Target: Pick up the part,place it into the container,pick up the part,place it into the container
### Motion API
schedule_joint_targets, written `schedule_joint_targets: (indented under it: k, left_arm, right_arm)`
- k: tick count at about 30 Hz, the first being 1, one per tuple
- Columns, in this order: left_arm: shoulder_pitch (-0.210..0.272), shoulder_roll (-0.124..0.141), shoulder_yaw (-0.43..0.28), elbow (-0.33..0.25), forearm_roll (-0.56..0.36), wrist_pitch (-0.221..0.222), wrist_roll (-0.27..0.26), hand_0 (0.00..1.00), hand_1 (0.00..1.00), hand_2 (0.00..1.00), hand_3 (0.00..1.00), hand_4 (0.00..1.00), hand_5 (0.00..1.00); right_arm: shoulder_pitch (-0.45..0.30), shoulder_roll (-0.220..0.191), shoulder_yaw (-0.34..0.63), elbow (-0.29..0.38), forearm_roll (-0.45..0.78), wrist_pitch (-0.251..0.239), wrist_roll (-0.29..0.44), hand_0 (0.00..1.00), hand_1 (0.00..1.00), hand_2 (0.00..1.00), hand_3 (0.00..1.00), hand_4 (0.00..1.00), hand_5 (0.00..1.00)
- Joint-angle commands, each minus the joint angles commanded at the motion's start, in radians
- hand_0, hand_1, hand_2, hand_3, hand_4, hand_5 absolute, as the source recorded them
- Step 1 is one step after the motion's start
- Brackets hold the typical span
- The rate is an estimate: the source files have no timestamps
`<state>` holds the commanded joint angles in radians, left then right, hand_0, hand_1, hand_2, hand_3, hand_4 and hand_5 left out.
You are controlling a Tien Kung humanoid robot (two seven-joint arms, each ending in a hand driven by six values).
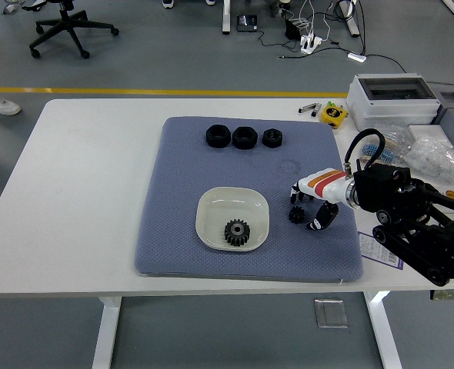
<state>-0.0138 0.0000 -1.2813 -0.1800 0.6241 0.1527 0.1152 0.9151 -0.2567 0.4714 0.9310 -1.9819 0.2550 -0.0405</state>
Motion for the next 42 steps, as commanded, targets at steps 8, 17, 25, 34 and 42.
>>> schedule_joint_targets:
  k: [8, 17, 25, 34, 42]
  left_arm:
    - [0.0, 0.0, -0.007, 0.0, 0.007, 0.0, 0.001, 0.878, 0.847, 0.873, 0.637, 0.589, 0.726]
    - [0.001, 0.0, -0.015, 0.0, 0.015, -0.001, 0.003, 0.878, 0.847, 0.873, 0.636, 0.59, 0.728]
    - [0.0, 0.0, -0.021, 0.0, 0.02, -0.003, 0.004, 0.878, 0.847, 0.873, 0.636, 0.59, 0.729]
    - [0.001, 0.0, -0.028, 0.0, 0.029, -0.003, 0.006, 0.878, 0.845, 0.873, 0.637, 0.59, 0.729]
    - [0.002, 0.0, -0.035, 0.0, 0.037, -0.003, 0.007, 0.878, 0.845, 0.873, 0.636, 0.59, 0.728]
  right_arm:
    - [-0.003, 0.009, -0.002, 0.0, -0.004, -0.029, 0.005, 0.524, 0.521, 0.606, 0.611, 0.694, 0.138]
    - [-0.01, 0.026, -0.019, -0.027, -0.002, -0.045, 0.012, 0.495, 0.495, 0.573, 0.581, 0.658, 0.11]
    - [-0.009, 0.024, -0.019, -0.022, -0.001, -0.057, 0.02, 0.377, 0.418, 0.481, 0.481, 0.569, 0.08]
    - [-0.01, 0.022, -0.023, -0.018, 0.016, -0.058, 0.02, 0.334, 0.39, 0.452, 0.46, 0.52, 0.078]
    - [-0.01, 0.012, -0.007, -0.006, 0.034, -0.052, 0.017, 0.323, 0.381, 0.445, 0.457, 0.523, 0.095]
